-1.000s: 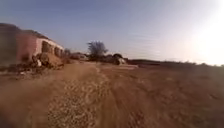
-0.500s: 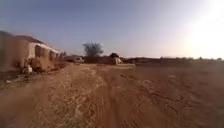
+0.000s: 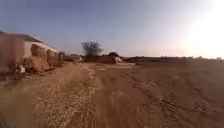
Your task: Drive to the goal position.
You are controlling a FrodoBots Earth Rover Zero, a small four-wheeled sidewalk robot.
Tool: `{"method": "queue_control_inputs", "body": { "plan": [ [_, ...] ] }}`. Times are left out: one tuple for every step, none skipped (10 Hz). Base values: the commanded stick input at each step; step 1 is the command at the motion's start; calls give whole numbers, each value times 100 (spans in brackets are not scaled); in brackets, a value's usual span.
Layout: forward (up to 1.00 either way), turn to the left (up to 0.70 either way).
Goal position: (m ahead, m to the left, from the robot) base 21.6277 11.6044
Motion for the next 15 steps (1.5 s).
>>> {"method": "queue_control_inputs", "body": {
  "plan": [
    [70, 0],
    [70, 0],
    [70, 0],
    [70, 0],
    [70, 0],
    [70, 0],
    [70, 0],
    [70, 0],
    [70, 0],
    [70, 0],
    [70, 0],
    [70, 0],
    [70, 0],
    [70, 0],
    [70, 0]
  ]
}}
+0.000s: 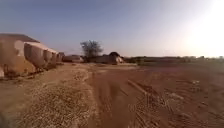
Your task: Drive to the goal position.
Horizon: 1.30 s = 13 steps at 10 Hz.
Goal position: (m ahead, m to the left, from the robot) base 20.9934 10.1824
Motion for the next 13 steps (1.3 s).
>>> {"method": "queue_control_inputs", "body": {
  "plan": [
    [70, 0],
    [70, 0],
    [70, 0],
    [70, 0],
    [70, 0],
    [70, 0],
    [70, 0],
    [70, 0],
    [70, 0],
    [70, 0],
    [70, 0],
    [70, 0],
    [70, 0]
  ]
}}
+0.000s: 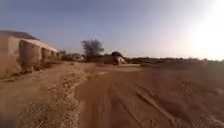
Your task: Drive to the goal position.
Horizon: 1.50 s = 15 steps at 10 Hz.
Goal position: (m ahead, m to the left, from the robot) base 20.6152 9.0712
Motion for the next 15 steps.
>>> {"method": "queue_control_inputs", "body": {
  "plan": [
    [70, 0],
    [70, 0],
    [70, 0],
    [70, 9],
    [70, 21],
    [70, 33],
    [70, 0],
    [70, 0],
    [70, 0],
    [70, 0],
    [70, 0],
    [70, 0],
    [70, 0],
    [70, 0],
    [70, 0]
  ]
}}
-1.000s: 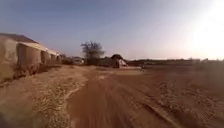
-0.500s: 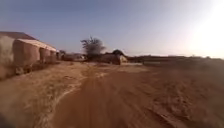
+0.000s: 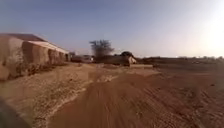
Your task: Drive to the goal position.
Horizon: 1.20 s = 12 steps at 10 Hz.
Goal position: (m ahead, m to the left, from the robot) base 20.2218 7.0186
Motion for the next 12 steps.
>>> {"method": "queue_control_inputs", "body": {
  "plan": [
    [70, 0],
    [70, 0],
    [70, 0],
    [70, 0],
    [70, 0],
    [70, 0],
    [70, 0],
    [70, 0],
    [70, 0],
    [70, 0],
    [70, 0],
    [70, 0]
  ]
}}
